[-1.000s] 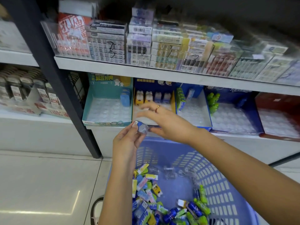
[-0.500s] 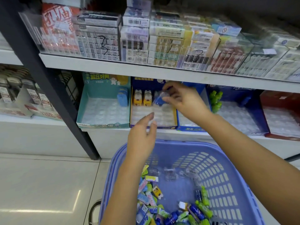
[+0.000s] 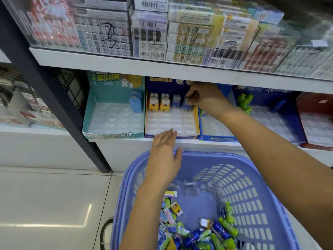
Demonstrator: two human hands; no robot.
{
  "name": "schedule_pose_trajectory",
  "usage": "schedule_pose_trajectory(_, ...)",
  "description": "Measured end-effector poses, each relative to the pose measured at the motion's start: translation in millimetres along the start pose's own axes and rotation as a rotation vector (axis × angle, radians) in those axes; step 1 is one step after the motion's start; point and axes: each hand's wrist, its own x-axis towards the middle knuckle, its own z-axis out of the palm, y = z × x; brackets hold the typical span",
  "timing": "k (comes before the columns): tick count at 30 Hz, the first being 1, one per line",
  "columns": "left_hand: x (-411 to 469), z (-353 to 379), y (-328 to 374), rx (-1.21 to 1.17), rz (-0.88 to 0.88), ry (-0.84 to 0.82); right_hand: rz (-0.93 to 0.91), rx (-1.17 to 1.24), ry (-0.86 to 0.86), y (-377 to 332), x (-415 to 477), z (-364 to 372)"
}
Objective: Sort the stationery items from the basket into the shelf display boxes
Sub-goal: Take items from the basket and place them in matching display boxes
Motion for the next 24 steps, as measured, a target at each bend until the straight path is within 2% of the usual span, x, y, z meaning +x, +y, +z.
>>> schedule_pose_trajectory(12, -3.6, -6.8, 0.7, -0.064, 0.018, -0.042, 0.092, -0.212, -0.137, -24.7, -1.1, -9.6)
schedule_pose_trajectory(14, -13.6, -7.3, 2.0, -0.151, 0.043, 0.046, 0.001, -0.277, -0.061, -27.7, -27.5, -6.9)
schedule_pose_trajectory(16, -24.0, -0.3, 3.1, -0.195, 0.044, 0.083, -0.096, -0.173, 0.005, -22.3, -72.2, 5.5)
schedule_pose_trajectory(18, -31.5, 17.1, 1.7, -0.199, -0.016, -0.04, -0.071, -0.093, -0.132, -3.0, -120.3, 29.7)
schedule_pose_trajectory(21, -42.6, 60.1, -7.1, -0.078, -0.185, -0.456, 0.136, -0.194, -0.594, 42.1, -179.9, 82.7)
schedule_pose_trajectory(24, -72.4, 107.1, -15.7, 0.017, -0.195, -0.818, 0.26, -0.221, -0.939, 83.7, -222.4, 131.1)
